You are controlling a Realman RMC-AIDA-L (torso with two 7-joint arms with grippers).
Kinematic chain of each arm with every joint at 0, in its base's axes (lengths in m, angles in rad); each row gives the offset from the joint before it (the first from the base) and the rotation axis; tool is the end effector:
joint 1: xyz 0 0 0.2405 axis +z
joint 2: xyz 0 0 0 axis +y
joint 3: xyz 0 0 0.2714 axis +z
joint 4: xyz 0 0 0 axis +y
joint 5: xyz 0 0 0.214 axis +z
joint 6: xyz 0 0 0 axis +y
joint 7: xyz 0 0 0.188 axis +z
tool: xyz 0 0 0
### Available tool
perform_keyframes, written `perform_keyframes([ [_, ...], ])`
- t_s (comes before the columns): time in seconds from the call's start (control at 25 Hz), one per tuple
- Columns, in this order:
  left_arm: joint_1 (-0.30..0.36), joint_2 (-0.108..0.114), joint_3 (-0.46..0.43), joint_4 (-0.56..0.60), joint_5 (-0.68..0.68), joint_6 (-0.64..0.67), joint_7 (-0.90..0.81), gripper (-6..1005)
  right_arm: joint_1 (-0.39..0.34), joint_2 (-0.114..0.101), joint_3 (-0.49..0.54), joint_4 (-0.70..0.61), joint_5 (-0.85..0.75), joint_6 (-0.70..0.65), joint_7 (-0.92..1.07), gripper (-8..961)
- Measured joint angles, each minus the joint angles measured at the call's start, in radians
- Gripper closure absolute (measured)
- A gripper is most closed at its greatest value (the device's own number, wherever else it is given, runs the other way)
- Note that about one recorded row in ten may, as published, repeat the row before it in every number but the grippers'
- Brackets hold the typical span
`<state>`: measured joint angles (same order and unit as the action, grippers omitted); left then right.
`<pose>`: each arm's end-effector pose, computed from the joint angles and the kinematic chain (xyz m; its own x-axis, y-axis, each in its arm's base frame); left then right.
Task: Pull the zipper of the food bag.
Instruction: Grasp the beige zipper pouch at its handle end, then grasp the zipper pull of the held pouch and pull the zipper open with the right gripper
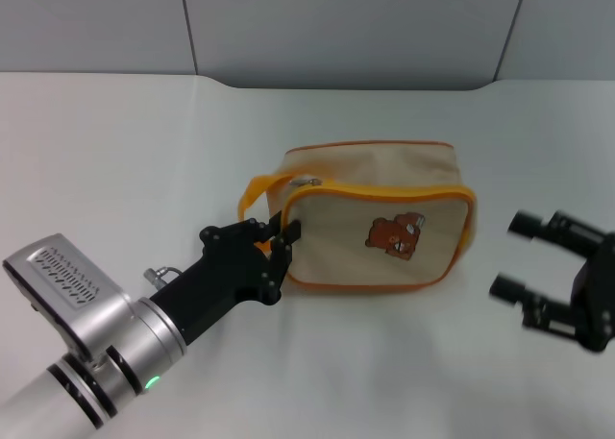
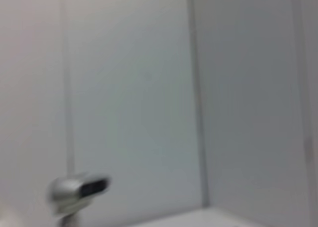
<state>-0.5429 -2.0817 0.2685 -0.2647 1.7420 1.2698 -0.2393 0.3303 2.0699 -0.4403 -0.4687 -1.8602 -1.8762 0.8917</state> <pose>-0.2567 0.3231 -0.1407 0.7181 0.0622 0.6932 0.5276 -0.6982 -0.4839 0.2846 0.2734 -0.0118 0.6437 -0.0181 -0.7651 -0.3734 -0.8801 -0.2933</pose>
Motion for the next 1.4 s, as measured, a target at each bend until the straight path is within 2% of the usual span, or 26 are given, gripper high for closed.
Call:
perform_keyframes([
  [0.16,0.004,0.000,0.001,0.049,0.031,0.063,0.000,875,-0.015,0.012,0.000,0.030,0.119,0.052,-0.043,171],
  [0.2,0.007,0.000,0.004,0.088,0.047,0.110,0.002,877,-0.019,0.013,0.000,0.093,0.227,0.101,-0.094,171],
  [0.36,0.012,0.001,0.017,0.165,0.053,0.198,0.011,882,-0.011,0.014,0.001,0.191,0.371,0.156,-0.187,171],
  [0.4,0.012,0.001,0.023,0.190,0.053,0.224,0.017,884,0.003,0.016,0.000,0.247,0.421,0.178,-0.281,171],
  [0.44,0.012,0.001,0.023,0.190,0.053,0.224,0.017,885,0.003,0.016,0.000,0.247,0.421,0.178,-0.281,171],
  [0.64,0.002,0.002,0.070,0.284,0.054,0.272,0.047,892,0.071,0.018,-0.002,0.382,0.449,0.236,-0.533,171],
  [0.8,-0.002,0.001,0.109,0.299,0.054,0.294,0.099,896,0.131,0.020,-0.015,0.438,0.442,0.289,-0.703,171],
  [1.08,-0.012,0.003,0.124,0.303,0.054,0.323,0.111,896,0.170,0.022,-0.048,0.460,0.432,0.287,-0.774,170],
  [1.24,-0.021,0.002,0.126,0.316,0.054,0.343,0.111,899,0.186,0.023,-0.107,0.470,0.427,0.280,-0.792,171],
  [1.4,-0.030,0.003,0.127,0.326,0.054,0.354,0.112,900,0.197,0.023,-0.186,0.501,0.427,0.290,-0.899,171],
])
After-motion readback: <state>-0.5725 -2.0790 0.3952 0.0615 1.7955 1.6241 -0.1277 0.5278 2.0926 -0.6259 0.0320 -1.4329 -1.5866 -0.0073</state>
